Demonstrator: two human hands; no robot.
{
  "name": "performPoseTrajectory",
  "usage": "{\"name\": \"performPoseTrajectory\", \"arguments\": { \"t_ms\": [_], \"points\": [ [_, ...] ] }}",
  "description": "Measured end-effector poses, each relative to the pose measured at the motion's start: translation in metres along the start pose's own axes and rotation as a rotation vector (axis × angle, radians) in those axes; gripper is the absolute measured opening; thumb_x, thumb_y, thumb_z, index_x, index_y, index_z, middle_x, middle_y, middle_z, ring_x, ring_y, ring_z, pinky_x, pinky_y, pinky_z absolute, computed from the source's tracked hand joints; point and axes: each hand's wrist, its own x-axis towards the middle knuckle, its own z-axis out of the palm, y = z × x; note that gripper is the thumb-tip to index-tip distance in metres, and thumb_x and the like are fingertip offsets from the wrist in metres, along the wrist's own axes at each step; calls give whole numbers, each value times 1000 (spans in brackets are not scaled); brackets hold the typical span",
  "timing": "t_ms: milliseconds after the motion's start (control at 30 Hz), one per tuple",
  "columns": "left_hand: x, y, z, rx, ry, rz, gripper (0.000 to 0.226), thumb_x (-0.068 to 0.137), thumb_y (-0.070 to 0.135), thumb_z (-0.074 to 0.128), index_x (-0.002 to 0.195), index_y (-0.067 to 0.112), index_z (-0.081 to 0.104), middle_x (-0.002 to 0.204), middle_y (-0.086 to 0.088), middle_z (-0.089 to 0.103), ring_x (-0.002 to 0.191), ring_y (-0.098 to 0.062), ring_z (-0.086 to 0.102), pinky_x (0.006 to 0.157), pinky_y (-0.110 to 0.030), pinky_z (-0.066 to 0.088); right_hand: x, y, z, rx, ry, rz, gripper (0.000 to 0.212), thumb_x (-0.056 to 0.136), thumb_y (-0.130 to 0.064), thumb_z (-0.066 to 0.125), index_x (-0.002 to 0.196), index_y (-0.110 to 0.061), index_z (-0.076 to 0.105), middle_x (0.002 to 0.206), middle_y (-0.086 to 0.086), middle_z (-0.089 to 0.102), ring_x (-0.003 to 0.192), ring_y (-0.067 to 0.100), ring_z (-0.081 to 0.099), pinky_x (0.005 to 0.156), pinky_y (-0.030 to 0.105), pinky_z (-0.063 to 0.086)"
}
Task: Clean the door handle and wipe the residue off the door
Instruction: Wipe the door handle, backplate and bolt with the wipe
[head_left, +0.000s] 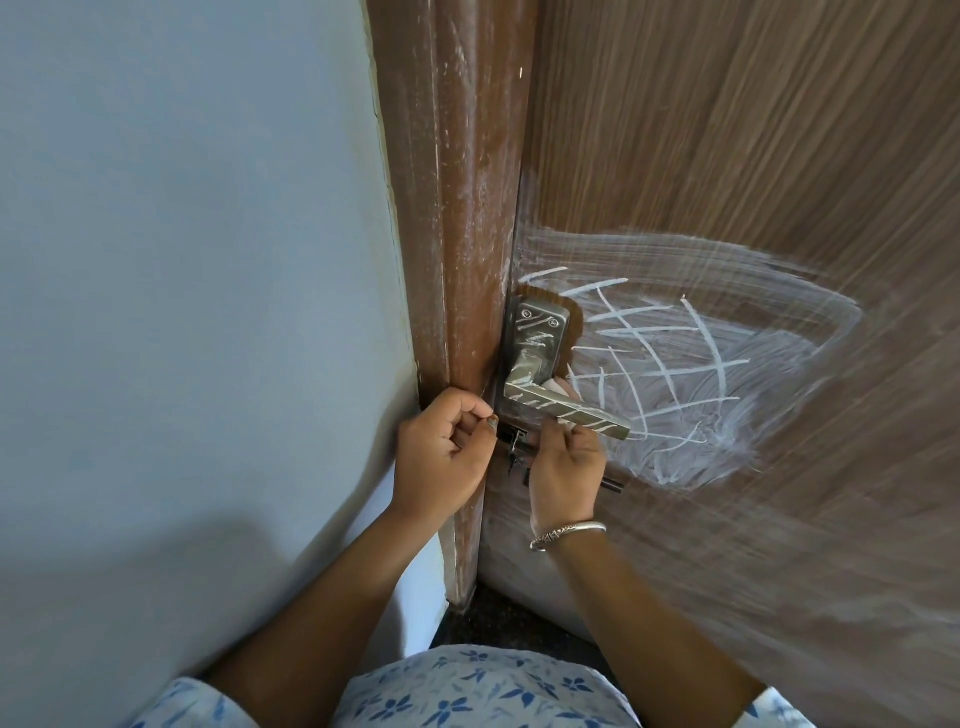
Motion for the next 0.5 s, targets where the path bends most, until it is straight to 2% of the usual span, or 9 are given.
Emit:
{"name": "performPoseTrajectory", "arguments": {
  "t_ms": [33,100,167,233,267,300,367,400,500],
  "points": [
    [0,0,0,-7,-6,-10,24,77,14,62,76,38,61,62,2,61,50,-18,58,48,-31,52,1,0,-2,-41,-31,-80,52,87,9,50,48,-20,33,44,-7,34,41,1,29,41,20,24],
    [-1,1,1,-3,-16,-13,26,78,14,61,76,41,60,62,2,61,50,-20,58,47,-38,52,3,0,-6,-137,-69,-208,57,87,11,51,47,-26,32,43,-14,31,37,0,31,41,10,22],
    [-1,1,1,5,-22,-15,26,78,17,61,77,43,60,63,3,61,50,-20,59,47,-38,51,2,-1,-7,-182,-78,-295,43,88,1,53,57,-28,44,53,-6,47,51,-3,42,50,13,33],
    [-1,1,1,-9,-25,-20,20,77,22,60,77,42,60,63,2,61,50,-20,59,48,-39,51,-3,0,-6,-127,-97,-325,21,88,-1,55,93,-21,59,97,12,66,87,15,61,73,26,49],
    [-1,1,0,-19,-24,-23,17,77,25,59,78,42,60,63,0,61,50,-21,59,48,-40,52,-5,1,-6,-72,-95,-314,31,88,4,54,111,-18,55,118,17,61,105,23,60,86,33,50],
    [-1,1,0,-29,-20,-29,15,77,26,59,78,41,61,62,-1,61,51,-22,59,49,-42,52,-6,2,-7,-16,-88,-293,41,88,8,54,121,-15,49,127,20,55,115,29,56,94,40,48],
    [-1,1,0,-31,-16,-36,17,77,23,59,78,40,61,60,-3,60,52,-24,59,49,-45,53,-4,3,-9,11,-81,-270,43,87,11,53,122,-12,47,124,22,56,115,33,56,95,50,47],
    [-1,1,0,-25,-18,-35,18,78,20,60,78,39,61,60,-2,60,52,-25,59,49,-46,53,-3,3,-10,-14,-82,-267,39,86,10,54,119,-11,49,119,20,59,111,31,59,92,50,49],
    [-1,1,1,-22,-23,-32,19,77,16,60,79,36,61,60,-1,61,52,-23,59,49,-46,53,-1,5,-12,-105,-56,-311,26,86,3,59,107,-11,57,99,6,67,93,12,65,82,29,53]
  ]
}}
